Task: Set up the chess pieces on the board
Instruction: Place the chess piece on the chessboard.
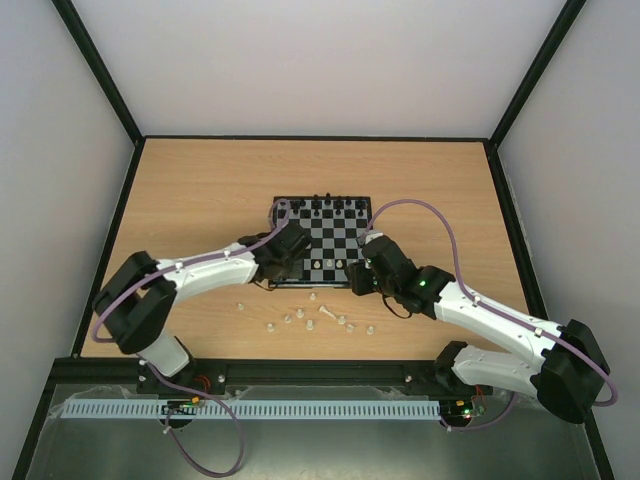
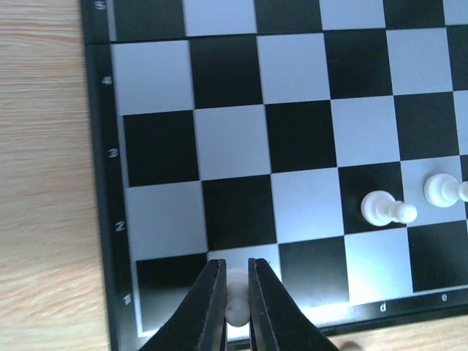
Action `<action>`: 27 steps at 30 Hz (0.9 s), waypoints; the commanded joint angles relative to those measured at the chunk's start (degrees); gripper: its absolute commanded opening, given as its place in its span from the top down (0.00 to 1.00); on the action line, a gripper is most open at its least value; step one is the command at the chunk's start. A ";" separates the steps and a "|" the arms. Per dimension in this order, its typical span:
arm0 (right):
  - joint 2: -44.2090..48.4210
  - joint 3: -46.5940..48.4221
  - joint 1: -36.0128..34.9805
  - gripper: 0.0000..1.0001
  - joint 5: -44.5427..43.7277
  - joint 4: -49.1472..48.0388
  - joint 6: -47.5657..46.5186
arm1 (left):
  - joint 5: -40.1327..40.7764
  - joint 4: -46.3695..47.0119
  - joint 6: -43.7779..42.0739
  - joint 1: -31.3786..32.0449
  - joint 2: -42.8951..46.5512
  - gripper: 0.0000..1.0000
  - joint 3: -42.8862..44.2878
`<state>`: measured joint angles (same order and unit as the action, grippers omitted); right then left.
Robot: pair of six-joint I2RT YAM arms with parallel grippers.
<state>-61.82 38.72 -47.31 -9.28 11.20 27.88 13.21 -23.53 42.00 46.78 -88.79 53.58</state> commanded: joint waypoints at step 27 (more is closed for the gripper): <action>-0.27 -0.59 0.18 0.55 -0.52 0.40 0.33 | -1.44 2.25 -3.41 1.52 -15.00 0.85 11.19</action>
<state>-61.82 38.72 -47.31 -9.47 11.20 27.88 11.38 -20.47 38.94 47.99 -102.67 63.07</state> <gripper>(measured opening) 0.447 0.125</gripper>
